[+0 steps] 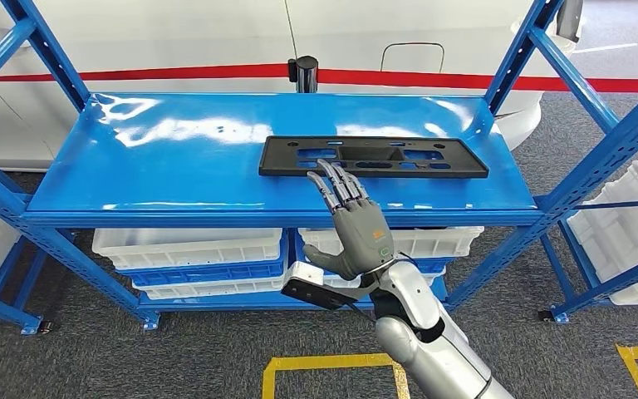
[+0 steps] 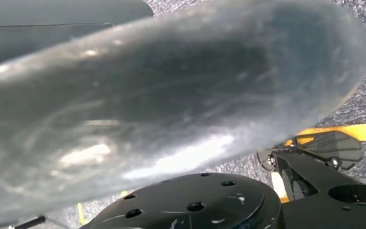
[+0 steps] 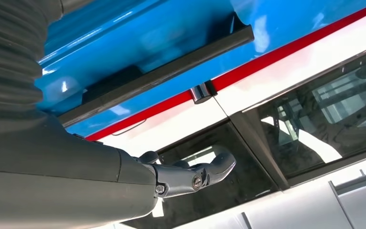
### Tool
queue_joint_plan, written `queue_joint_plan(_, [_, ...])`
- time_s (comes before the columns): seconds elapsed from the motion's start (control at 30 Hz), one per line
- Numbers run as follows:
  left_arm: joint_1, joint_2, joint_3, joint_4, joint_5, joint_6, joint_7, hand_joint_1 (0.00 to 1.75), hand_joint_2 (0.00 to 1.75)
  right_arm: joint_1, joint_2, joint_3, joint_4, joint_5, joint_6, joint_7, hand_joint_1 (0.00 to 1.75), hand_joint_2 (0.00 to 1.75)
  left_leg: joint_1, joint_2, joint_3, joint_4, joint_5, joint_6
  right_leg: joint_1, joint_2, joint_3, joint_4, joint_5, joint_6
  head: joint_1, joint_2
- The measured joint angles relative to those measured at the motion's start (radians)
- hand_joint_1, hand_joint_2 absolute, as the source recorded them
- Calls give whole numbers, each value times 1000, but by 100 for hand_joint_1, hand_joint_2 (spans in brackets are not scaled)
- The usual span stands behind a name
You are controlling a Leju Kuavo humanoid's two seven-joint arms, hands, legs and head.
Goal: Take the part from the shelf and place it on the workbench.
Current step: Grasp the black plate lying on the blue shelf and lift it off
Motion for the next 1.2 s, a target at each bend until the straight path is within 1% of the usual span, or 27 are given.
queue_joint_plan(0.17, [0, 0, -9, 0, -3, 0, -4, 0, 0, 2, 4, 0, -2, 7, -4, -2, 0, 175, -5, 0, -1, -3, -2, 7, -6, 0, -3, -2, -1, 5, 0, 0])
queue_joint_plan(0.23, [0, -1, -10, 0, -4, 0, -8, 0, 0, 2, 6, -1, -5, 8, -6, -3, 0, 175, 1, 1, 4, -14, 1, 15, -6, 0, -19, 33, -15, 5, 1, 0])
queue_joint_plan(0.27, [-1, -2, -10, 0, -4, 0, -10, 0, 0, 2, 6, -1, -7, 8, -8, -4, 0, 175, 4, 2, 7, -19, 2, 18, -5, 0, -46, 81, -33, 2, 2, 0])
queue_joint_plan(0.3, [-1, -2, -10, 0, -4, 0, -10, 0, 0, 3, 6, -2, -7, 8, -10, -4, 0, 175, 5, 3, 8, -21, 2, 20, -4, 0, -86, 150, -56, -3, 3, 0])
queue_joint_plan(0.33, [-1, -3, -10, 0, -5, 0, -11, 0, 0, 5, 6, -2, -7, 9, -11, -4, 0, 175, 5, 4, 8, -21, 1, 21, -4, 0, -135, 227, -80, -7, 3, 0])
queue_joint_plan(0.37, [-1, -3, -10, 0, -5, 0, -11, 0, 0, 9, 5, -2, -7, 9, -12, -5, 0, 175, 5, 4, 8, -21, 0, 21, -4, 0, -181, 291, -94, -7, 3, 0])
queue_joint_plan(0.4, [-1, -4, -10, 0, -5, 0, -12, 0, 0, 12, 4, -3, -7, 9, -12, -5, 0, 175, 5, 3, 10, -21, -2, 20, -5, -1, -213, 324, -91, -3, 3, 0])
queue_joint_plan(0.43, [-1, -4, -10, 0, -5, 0, -12, 0, 0, 14, 3, -3, -7, 9, -12, -5, 0, 175, 6, 2, 13, -21, -4, 18, -6, -1, -227, 315, -69, 6, 3, 0])
queue_joint_plan(0.47, [0, -5, -10, 0, -6, -1, -13, 0, 0, 15, 2, -3, -7, 9, -12, -5, 0, 175, 7, 1, 18, -21, -7, 14, -7, -2, -219, 265, -30, 17, 3, 0])
queue_joint_plan(0.5, [0, -5, -10, 0, -7, -5, -14, 0, 0, 16, 2, -3, -7, 9, -12, -5, 0, 175, 8, 0, 22, -21, -11, 9, -9, -4, -199, 191, 15, 27, 4, 0])
queue_joint_plan(0.53, [0, -5, -10, 0, -9, -12, -15, 0, 0, 16, 2, -3, -7, 10, -13, -5, 0, 175, 6, -1, 26, -20, -16, 3, -8, -6, -176, 125, 52, 31, 4, 0])
queue_joint_plan(0.57, [0, -4, -11, 0, -12, -21, -16, 0, 0, 16, 3, -3, -7, 11, -14, -5, 0, 175, 4, -2, 28, -19, -19, -4, -7, -7, -160, 80, 77, 26, 4, 0])
queue_joint_plan(0.6, [0, -2, -11, 0, -14, -31, -18, 0, 0, 16, 3, -3, -7, 13, -14, -5, 0, 175, 2, -2, 29, -20, -22, -10, -4, -7, -152, 58, 89, 17, 4, 0])
queue_joint_plan(0.63, [0, 0, -11, 1, -15, -38, -19, 0, 0, 17, 4, -3, -7, 15, -14, -5, 0, 175, 1, -2, 30, -22, -22, -15, -1, -5, -151, 57, 91, 6, 4, 0])
queue_joint_plan(0.7, [0, 4, -12, 1, -17, -44, -20, 0, 0, 17, 5, -3, -8, 18, -14, -5, 0, 175, 5, 0, 32, -22, -25, -25, -6, -3, -149, 54, 92, -11, 3, 0])
queue_joint_plan(0.73, [0, 6, -12, 1, -18, -44, -20, 0, 0, 16, 7, -3, -8, 18, -15, -5, 0, 175, 7, 1, 27, -8, -33, -30, -10, -3, -144, 52, 91, -19, 3, 0])
queue_joint_plan(0.77, [0, 8, -13, 1, -18, -45, -21, 0, 0, 16, 9, -3, -9, 19, -15, -5, 0, 175, 8, 2, 12, 29, -52, -34, -15, -4, -138, 51, 89, -27, 2, 0])
queue_joint_plan(0.8, [0, 10, -14, 1, -18, -46, -22, 0, 0, 16, 11, -3, -9, 19, -15, -5, 0, 175, 9, 3, -16, 86, -78, -37, -15, -5, -133, 50, 85, -34, 2, 0])
queue_joint_plan(0.87, [1, 11, -15, 1, -19, -47, -25, 0, 0, 17, 12, -3, -9, 23, -15, -3, 0, 175, 10, 4, -94, 223, -125, -42, -13, -6, -124, 50, 78, -44, 1, 0])
queue_joint_plan(0.9, [2, 11, -16, 1, -19, -48, -25, 0, 0, 18, 13, -3, -9, 25, -16, -2, 0, 175, 11, 4, -123, 263, -127, -44, -13, -6, -120, 50, 74, -46, 2, 0])
queue_joint_plan(0.93, [3, 12, -17, 1, -20, -48, -26, 0, 0, 18, 14, -3, -9, 30, -18, 1, 0, 175, 12, 5, -135, 264, -108, -45, -13, -4, -114, 50, 70, -47, 2, 0])
queue_joint_plan(0.97, [3, 12, -17, 1, -21, -48, -26, 0, 0, 18, 15, -4, -9, 35, -19, 3, 0, 175, 14, 6, -125, 223, -69, -45, -14, -2, -107, 50, 65, -45, 2, 0])
queue_joint_plan(1.0, [4, 12, -17, 1, -21, -48, -26, 0, 0, 18, 17, -5, -9, 39, -21, 6, 0, 175, 17, 6, -99, 152, -21, -46, -16, 0, -98, 50, 59, -41, 1, 0])
queue_joint_plan(1.03, [4, 13, -17, 2, -22, -48, -26, 0, 0, 18, 18, -6, -9, 42, -23, 8, 0, 175, 18, 6, -70, 85, 13, -48, -14, 2, -93, 51, 52, -35, 1, 0])
queue_joint_plan(1.07, [3, 13, -18, 3, -22, -48, -27, 0, 0, 18, 20, -6, -9, 44, -24, 9, 0, 175, 18, 5, -46, 32, 32, -47, -11, 4, -90, 51, 46, -29, 1, 0])
queue_joint_plan(1.1, [2, 13, -18, 4, -22, -48, -27, 0, 0, 17, 21, -8, -9, 45, -25, 10, 0, 175, 17, 4, -33, 5, 34, -44, -9, 4, -89, 50, 42, -23, 1, 0])
queue_joint_plan(1.2, [0, 14, -20, 5, -23, -48, -28, 0, 0, 17, 23, -10, -9, 47, -28, 11, 0, 175, 13, 1, -28, -6, 23, -24, -8, 3, -87, 42, 36, -9, 2, 0])
